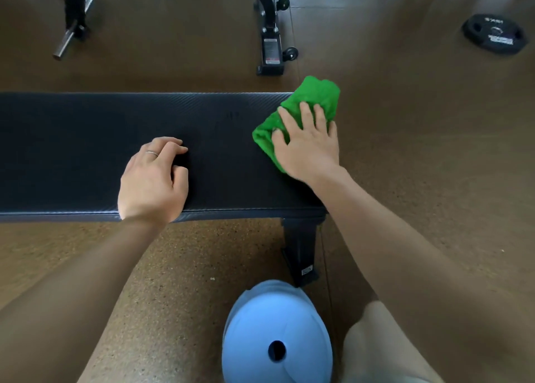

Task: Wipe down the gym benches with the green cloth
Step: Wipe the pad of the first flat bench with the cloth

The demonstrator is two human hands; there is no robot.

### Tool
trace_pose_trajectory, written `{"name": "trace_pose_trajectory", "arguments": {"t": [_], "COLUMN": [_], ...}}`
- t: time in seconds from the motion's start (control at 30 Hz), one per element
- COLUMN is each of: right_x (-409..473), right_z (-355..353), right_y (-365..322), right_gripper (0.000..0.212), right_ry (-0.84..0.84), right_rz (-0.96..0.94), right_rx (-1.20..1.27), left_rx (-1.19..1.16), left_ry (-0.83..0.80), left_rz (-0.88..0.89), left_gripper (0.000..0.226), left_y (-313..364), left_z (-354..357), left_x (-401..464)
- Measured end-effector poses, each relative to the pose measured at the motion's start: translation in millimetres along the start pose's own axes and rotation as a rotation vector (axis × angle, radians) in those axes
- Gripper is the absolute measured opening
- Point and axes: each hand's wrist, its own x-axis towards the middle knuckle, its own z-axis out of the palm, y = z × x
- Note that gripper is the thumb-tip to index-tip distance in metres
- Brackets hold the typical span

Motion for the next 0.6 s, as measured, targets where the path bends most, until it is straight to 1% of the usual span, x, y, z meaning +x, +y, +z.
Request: {"name": "trace_pose_trajectory", "arguments": {"t": [0.1,0.3,0.37,0.43,0.53,0.6], "right_x": [0.9,-86.0,-80.5,-54.3,-14.2,-11.1], "right_z": [4.1,20.3,17.5,11.4,2.0,3.0], "right_y": [-3.4,-5.2,-0.1,4.4,7.6,6.6], "right_gripper": [0.059,0.060,0.060,0.060,0.060,0.060], "right_ry": [0.034,0.080,0.062,0.045,0.016,0.027], "right_rz": [0.027,0.001,-0.015,-0.010,0.040,0.065], "right_rx": [0.011,0.015,0.021,0.034,0.035,0.030], "left_rx": [0.002,-0.006,-0.010,-0.014,-0.018,-0.017], "left_ry": [0.006,-0.004,-0.006,-0.001,0.002,0.007], "left_rz": [0.011,-0.003,-0.006,-0.003,-0.001,0.001], "left_gripper": [0.041,0.041,0.041,0.040,0.038,0.039], "left_y": [-1.0,0.9,2.1,2.8,2.0,2.3], "left_z": [-0.4,-1.9,-2.5,-3.0,-2.1,-2.1], "left_x": [0.8,-0.7,-1.3,0.1,-0.8,-1.3]}}
